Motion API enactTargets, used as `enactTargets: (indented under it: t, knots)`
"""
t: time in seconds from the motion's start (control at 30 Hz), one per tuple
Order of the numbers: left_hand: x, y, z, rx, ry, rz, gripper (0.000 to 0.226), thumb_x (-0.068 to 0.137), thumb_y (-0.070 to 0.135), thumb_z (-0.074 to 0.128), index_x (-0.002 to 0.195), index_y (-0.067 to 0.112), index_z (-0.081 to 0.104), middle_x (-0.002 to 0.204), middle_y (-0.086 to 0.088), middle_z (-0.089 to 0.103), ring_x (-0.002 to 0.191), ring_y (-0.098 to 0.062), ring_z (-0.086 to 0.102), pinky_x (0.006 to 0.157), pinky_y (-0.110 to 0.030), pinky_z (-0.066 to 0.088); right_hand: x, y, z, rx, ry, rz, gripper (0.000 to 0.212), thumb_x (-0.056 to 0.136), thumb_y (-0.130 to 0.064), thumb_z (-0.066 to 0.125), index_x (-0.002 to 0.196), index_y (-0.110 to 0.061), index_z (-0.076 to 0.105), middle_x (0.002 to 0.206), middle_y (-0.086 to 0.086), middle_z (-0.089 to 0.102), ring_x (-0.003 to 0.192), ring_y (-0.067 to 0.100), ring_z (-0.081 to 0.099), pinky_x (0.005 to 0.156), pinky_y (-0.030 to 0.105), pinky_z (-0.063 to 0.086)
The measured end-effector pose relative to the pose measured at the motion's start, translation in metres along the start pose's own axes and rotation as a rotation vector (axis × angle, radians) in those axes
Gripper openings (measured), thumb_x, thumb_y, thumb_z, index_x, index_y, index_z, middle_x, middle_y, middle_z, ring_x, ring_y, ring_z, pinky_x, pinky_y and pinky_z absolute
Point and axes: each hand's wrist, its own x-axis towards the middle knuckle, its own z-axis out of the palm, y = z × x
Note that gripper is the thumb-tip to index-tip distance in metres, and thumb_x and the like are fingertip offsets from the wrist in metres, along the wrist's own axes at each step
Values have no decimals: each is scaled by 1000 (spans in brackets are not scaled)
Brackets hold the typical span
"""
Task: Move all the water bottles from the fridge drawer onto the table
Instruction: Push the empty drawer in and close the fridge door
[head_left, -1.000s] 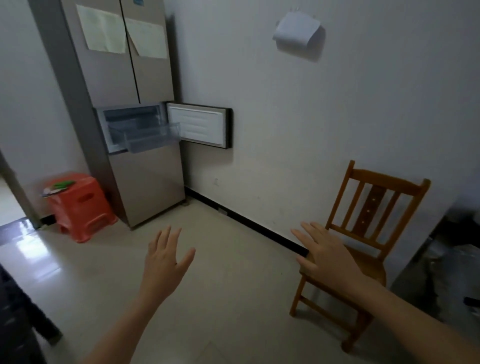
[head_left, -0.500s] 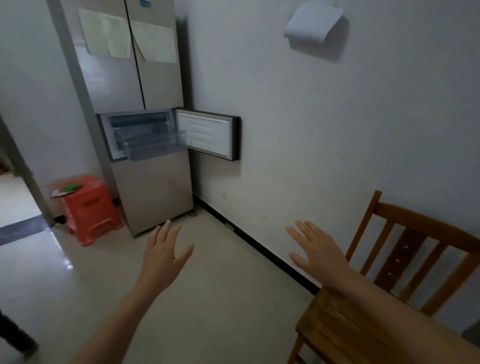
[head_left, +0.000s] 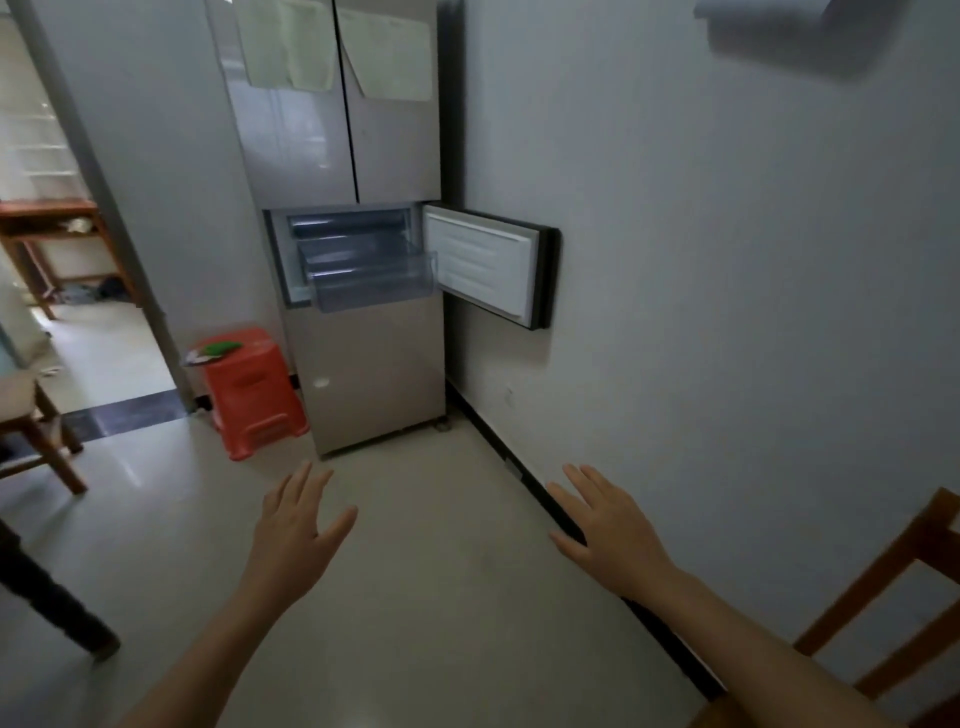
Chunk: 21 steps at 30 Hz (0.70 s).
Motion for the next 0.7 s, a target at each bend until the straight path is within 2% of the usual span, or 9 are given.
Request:
enactTargets:
  t: [0.17, 0.23, 0.3, 0.33, 0.4, 0.47, 0.53, 0.7]
  knots:
    - [78, -6, 29, -46, 44, -54, 59, 87, 28, 61, 137, 6, 40, 148, -17, 31, 138, -32, 22, 112, -44, 19, 76, 39, 13, -1, 2, -22, 54, 83, -48, 35, 112, -16, 66, 112, 8, 67, 99, 26, 67, 72, 32, 55]
    - [119, -2, 42, -83, 72, -56, 58, 86, 26, 63, 136, 5, 42, 147, -17, 33, 137, -33, 23, 112, -45, 19, 112, 61, 21, -25, -15, -25, 60, 95, -50, 19, 116, -16, 64, 115, 8, 66, 102, 25, 65, 75, 33, 54]
    - [150, 6, 54, -107, 85, -34, 57, 84, 22, 65, 134, 3, 44, 145, -19, 35, 137, -34, 24, 111, -45, 20, 141, 78, 28, -62, 28, -46, 74, 94, -58, 5, 122, -16, 59, 123, 9, 62, 111, 27, 61, 83, 35, 51]
    - [164, 9, 60, -114, 84, -30, 57, 84, 20, 65, 134, 2, 44, 145, -19, 35, 137, -34, 24, 111, -45, 20, 153, 87, 37, -38, 40, -30, 81, 90, -64, 2, 128, -15, 54, 131, 10, 55, 120, 28, 54, 93, 37, 45]
    - [186, 16, 72, -121, 72, -31, 57, 84, 19, 65, 134, 2, 43, 146, -20, 33, 137, -34, 22, 111, -45, 20, 167, 100, 51, 18, -50, -15, 89, 84, -71, -2, 136, -16, 45, 141, 10, 44, 131, 30, 41, 103, 38, 33]
    - [204, 19, 87, -117, 47, -31, 56, 85, 20, 64, 134, 3, 43, 147, -19, 32, 138, -34, 21, 111, -44, 20, 180, 110, 68, 28, -48, 8, 79, 91, -63, 4, 128, -15, 54, 131, 11, 55, 119, 30, 54, 92, 38, 45]
    - [222, 21, 99, -110, 43, -22, 56, 85, 21, 64, 134, 3, 42, 147, -18, 31, 138, -33, 20, 111, -44, 20, 191, 122, 81, 30, -127, 23, 71, 96, -55, 6, 121, -16, 60, 122, 7, 63, 108, 25, 63, 81, 33, 52]
    - [282, 30, 127, -83, 75, -70, 57, 86, 22, 63, 136, 5, 41, 148, -16, 29, 139, -31, 18, 112, -41, 17, 248, 173, 118, 30, -140, -27, 67, 96, -55, 9, 123, -16, 56, 123, 8, 62, 109, 27, 62, 80, 37, 53]
